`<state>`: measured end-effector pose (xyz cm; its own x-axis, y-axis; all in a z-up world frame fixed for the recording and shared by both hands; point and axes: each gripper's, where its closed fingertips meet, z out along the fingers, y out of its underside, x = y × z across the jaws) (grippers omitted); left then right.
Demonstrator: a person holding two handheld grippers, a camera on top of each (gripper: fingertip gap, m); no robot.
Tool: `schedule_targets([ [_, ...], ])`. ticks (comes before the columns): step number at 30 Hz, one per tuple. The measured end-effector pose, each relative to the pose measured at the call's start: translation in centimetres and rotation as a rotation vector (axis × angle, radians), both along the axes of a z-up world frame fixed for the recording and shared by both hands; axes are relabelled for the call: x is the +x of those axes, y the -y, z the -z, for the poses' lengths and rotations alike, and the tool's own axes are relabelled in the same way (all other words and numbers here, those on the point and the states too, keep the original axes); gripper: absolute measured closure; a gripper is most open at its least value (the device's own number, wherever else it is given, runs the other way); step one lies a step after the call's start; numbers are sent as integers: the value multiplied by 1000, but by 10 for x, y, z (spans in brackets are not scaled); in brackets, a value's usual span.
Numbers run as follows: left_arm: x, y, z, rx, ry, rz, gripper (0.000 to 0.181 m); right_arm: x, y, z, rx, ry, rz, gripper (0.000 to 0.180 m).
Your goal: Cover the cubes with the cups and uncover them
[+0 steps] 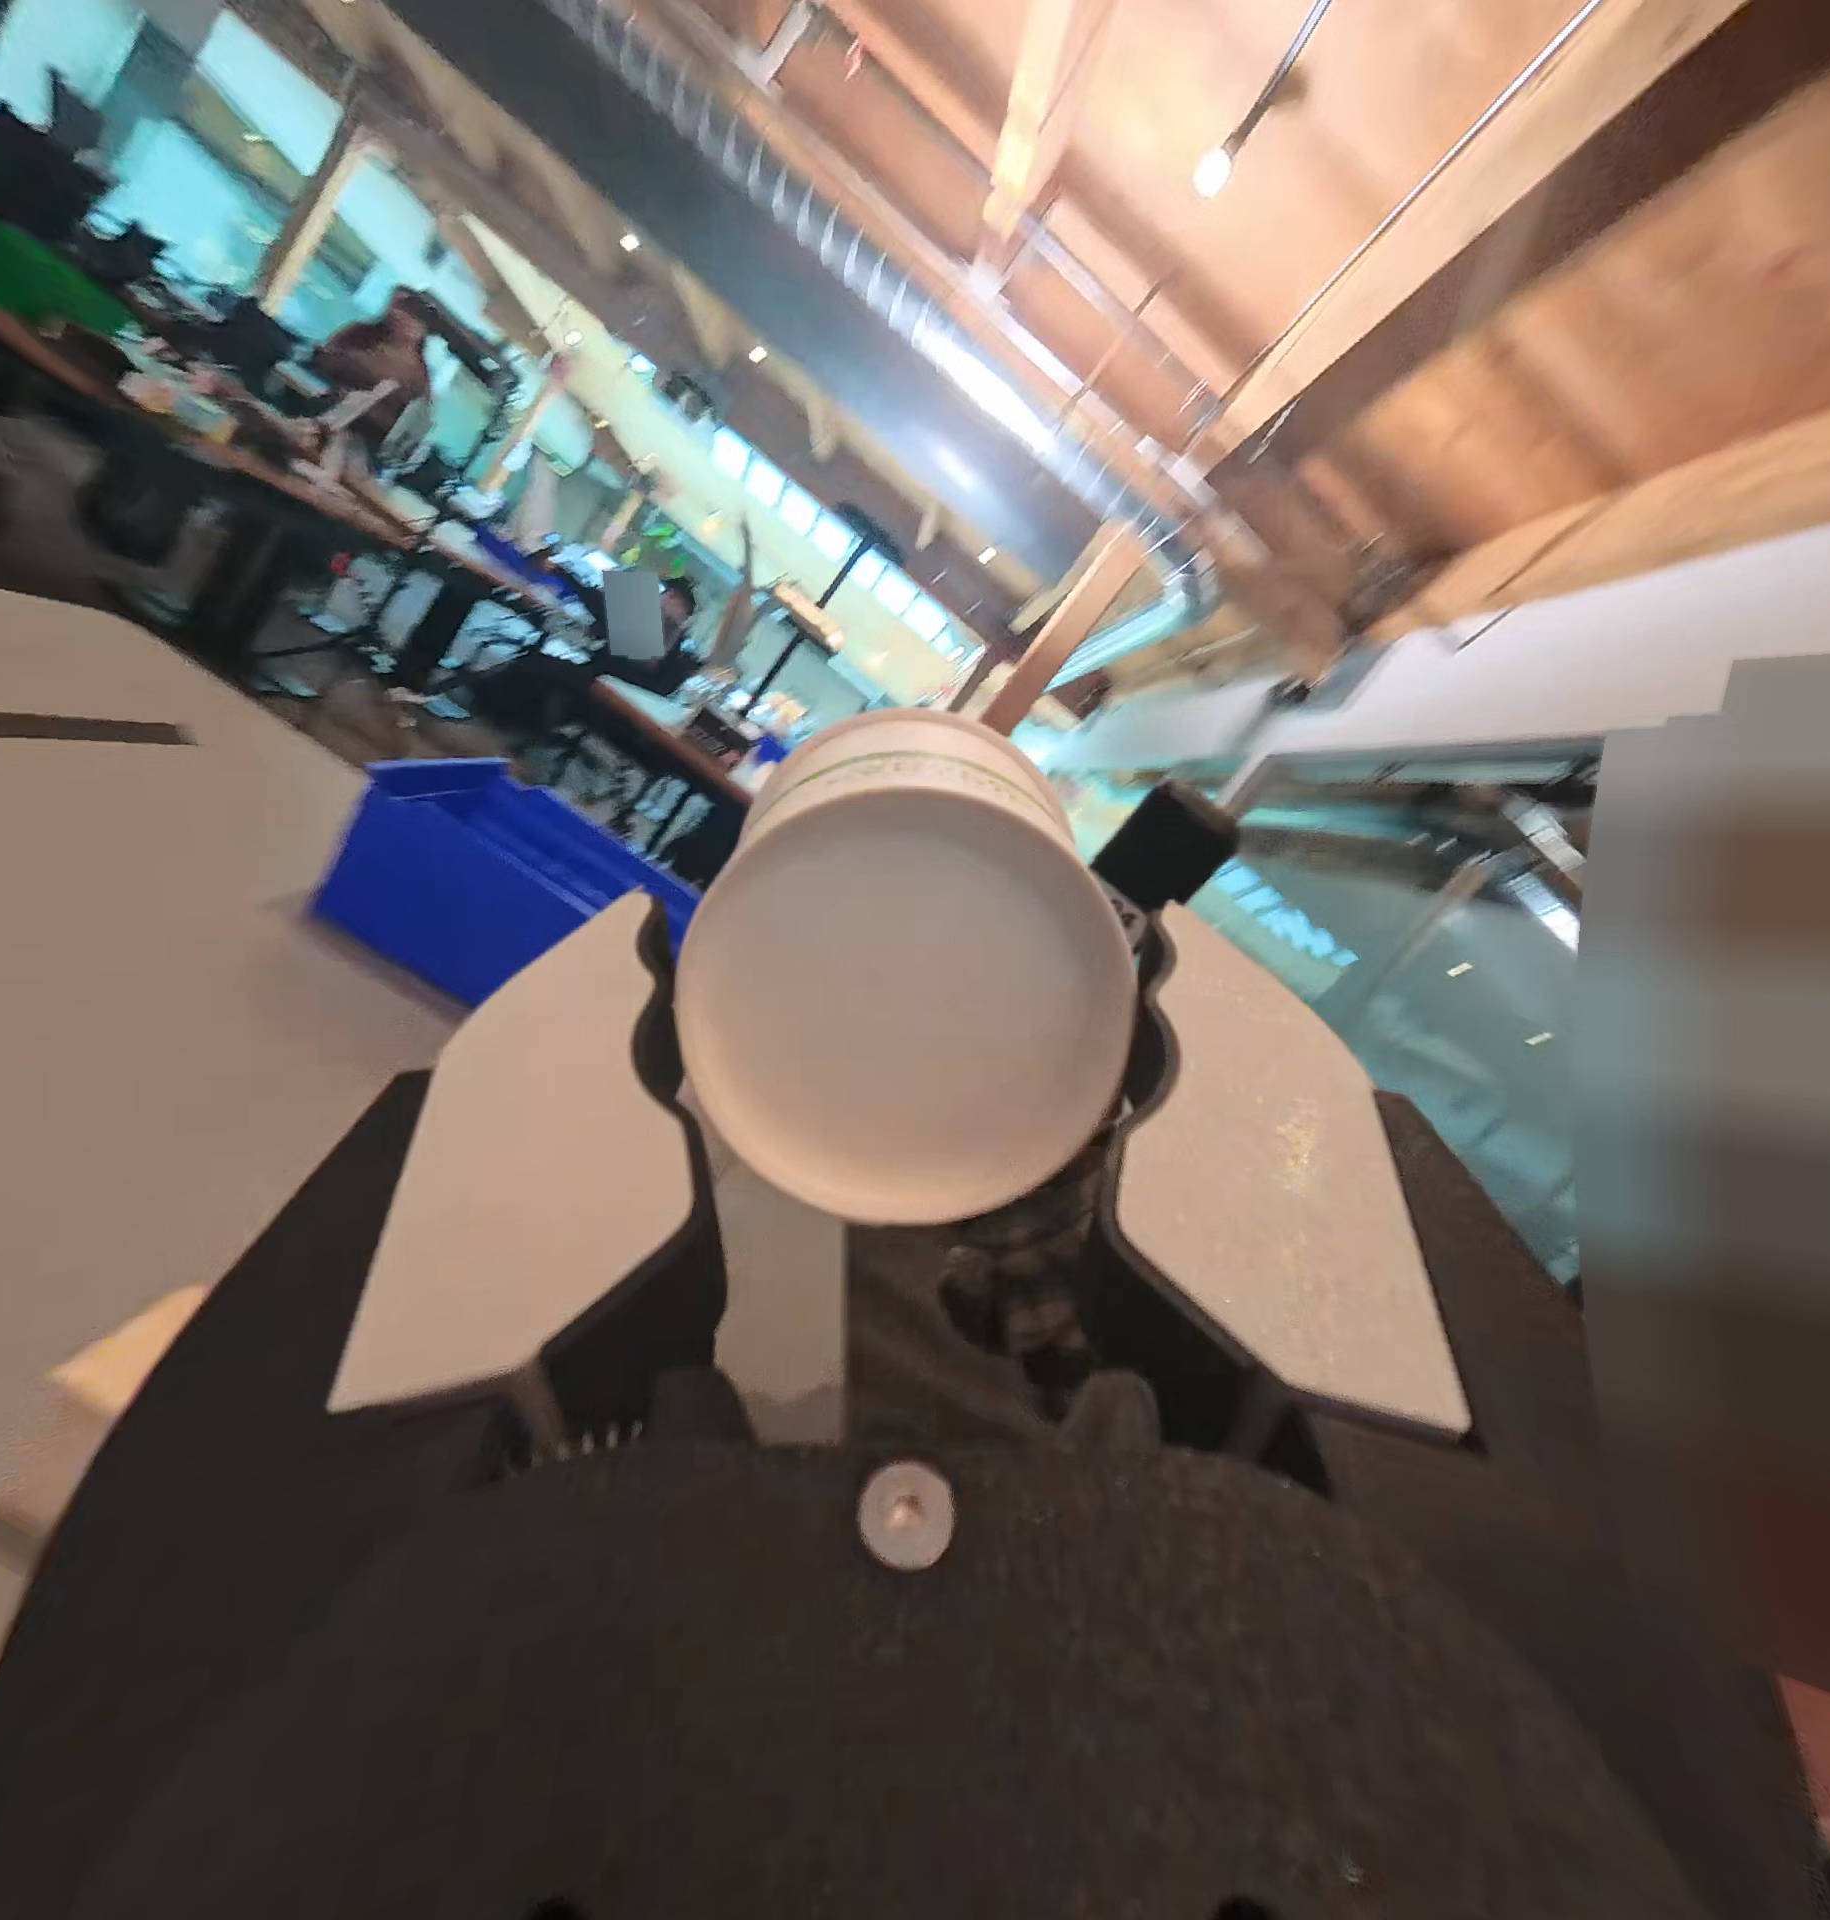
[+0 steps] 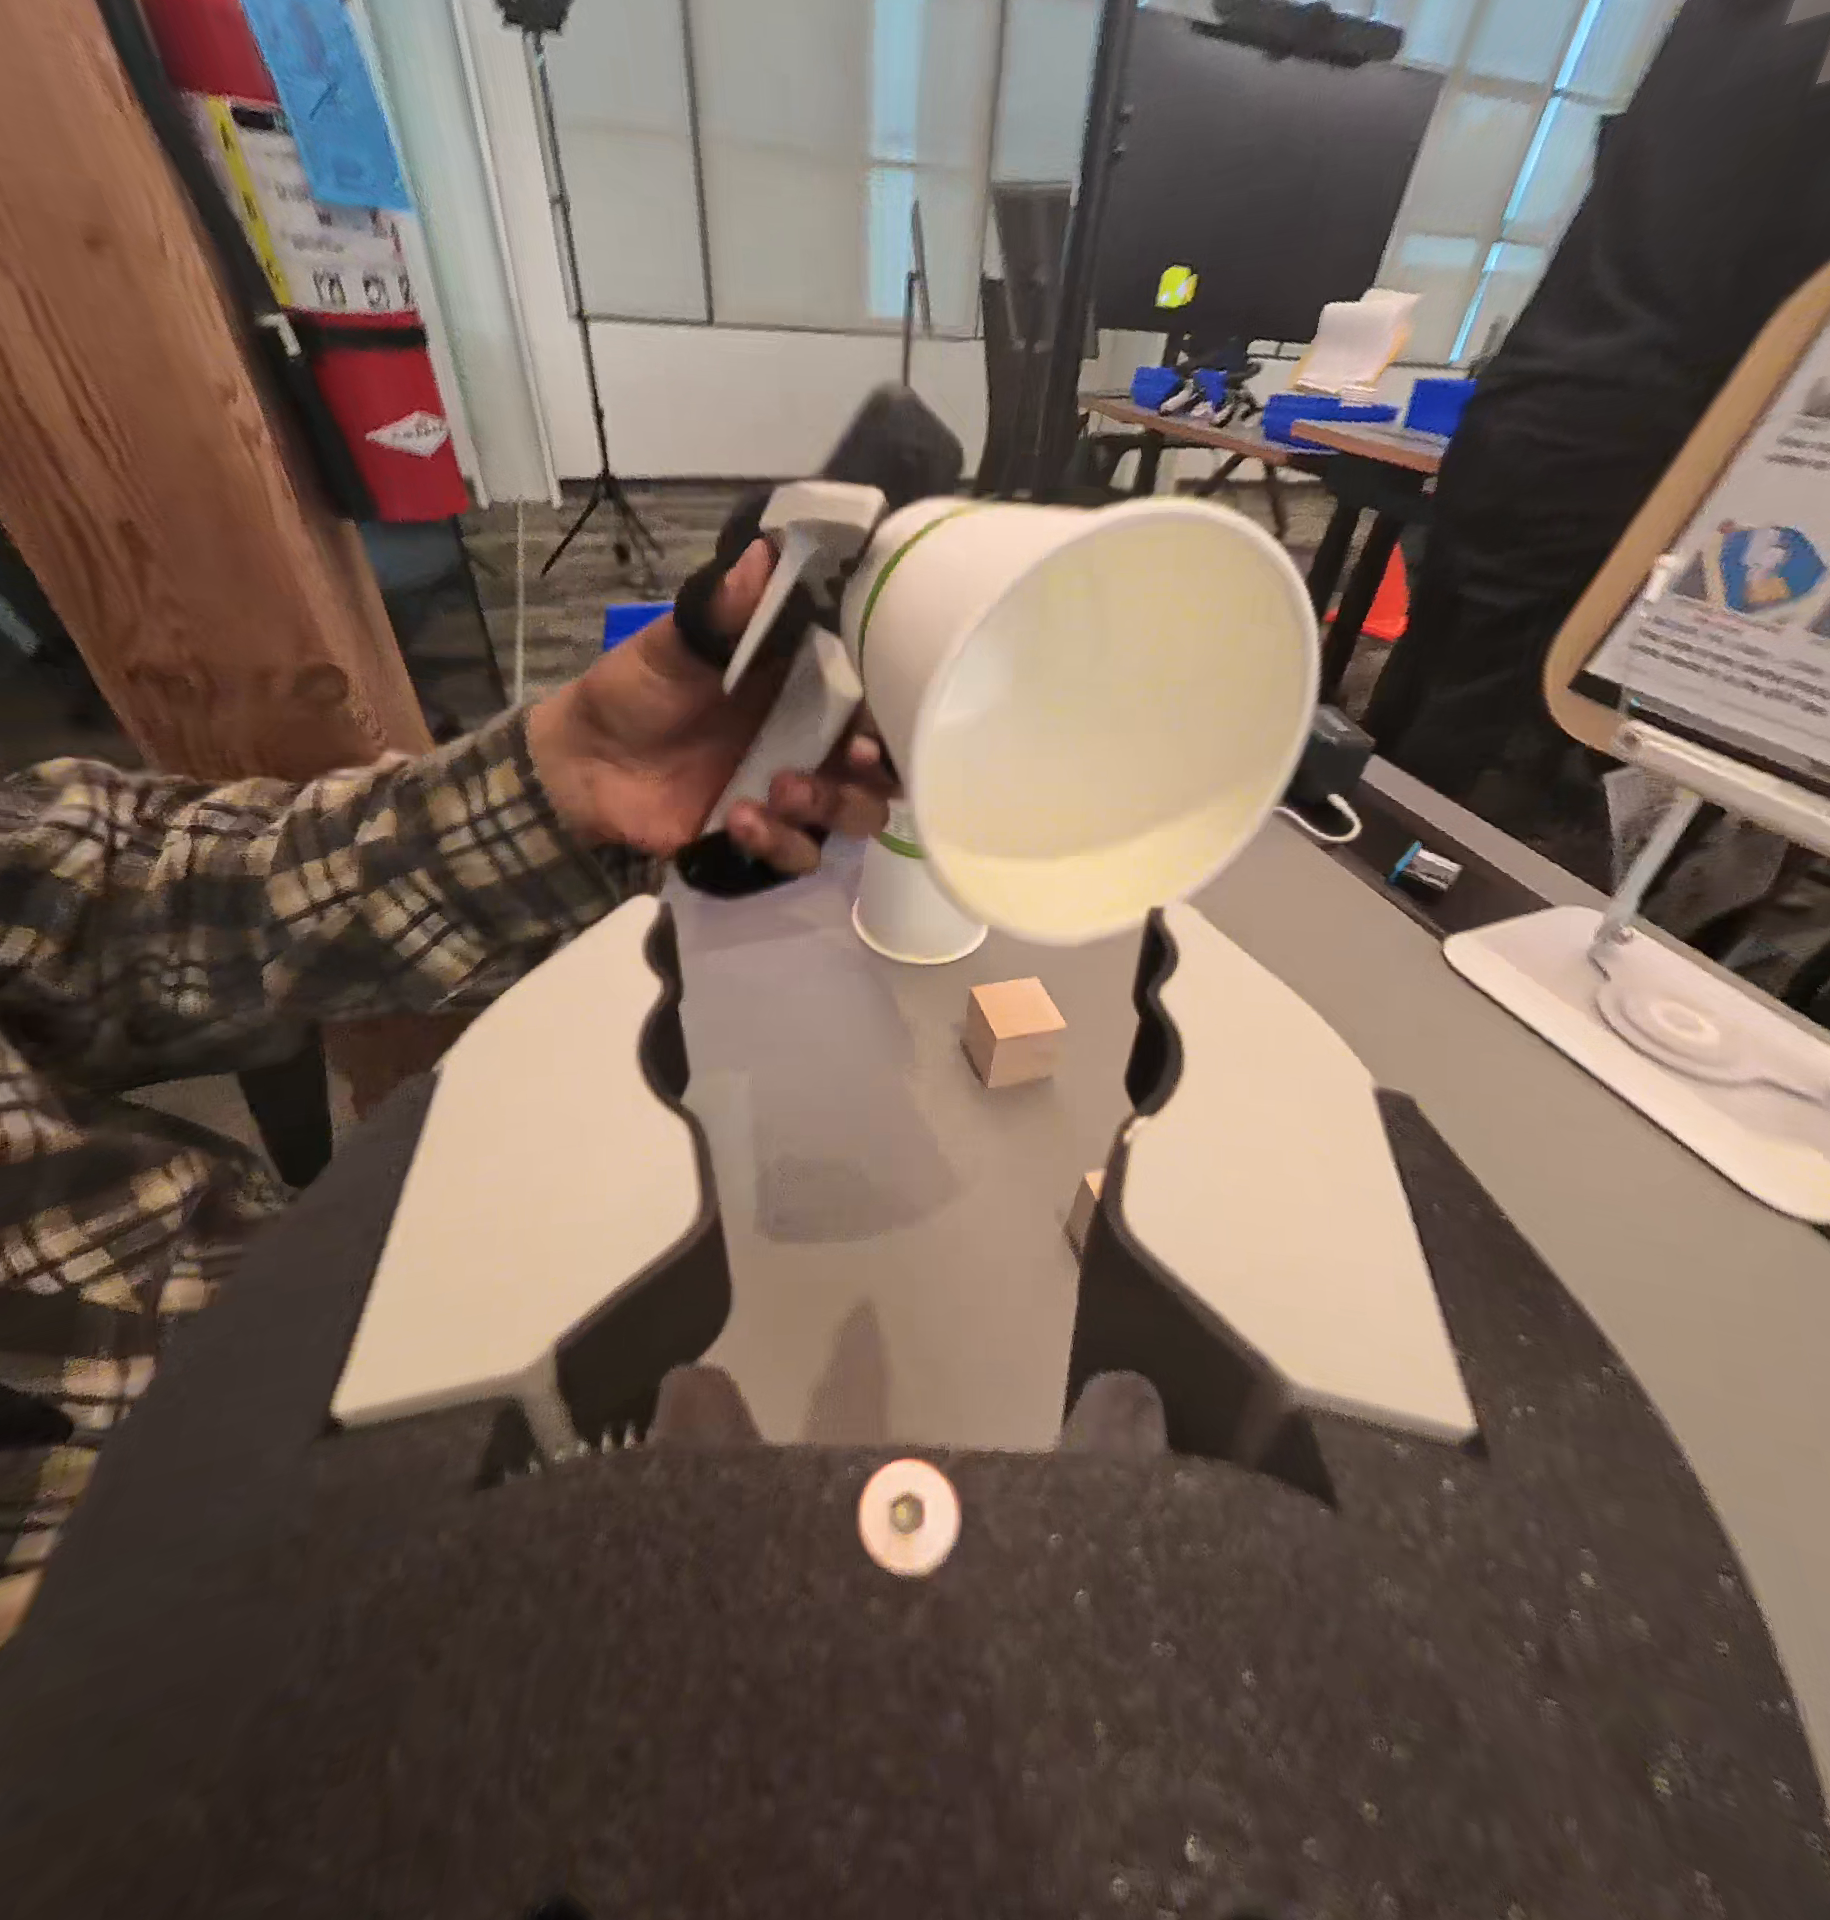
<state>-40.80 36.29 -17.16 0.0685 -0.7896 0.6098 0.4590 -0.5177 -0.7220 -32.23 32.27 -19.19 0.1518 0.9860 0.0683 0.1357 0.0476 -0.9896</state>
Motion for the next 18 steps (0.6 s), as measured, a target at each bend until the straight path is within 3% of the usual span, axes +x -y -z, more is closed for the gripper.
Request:
schedule_targets([
  [6, 34, 15, 11, -50, 156, 95, 97, -25, 5, 6, 78, 182, -83, 118],
  [7, 34, 15, 10, -50, 171, 86, 97, -25, 9, 6, 80, 200, -118, 131],
  [9, 37, 17, 14, -23, 140, 87, 97, -20, 16, 0, 79, 213, -168, 177],
  [18, 25, 29, 21, 40, 35, 8, 105, 20, 0, -23, 102, 503, -156, 180],
])
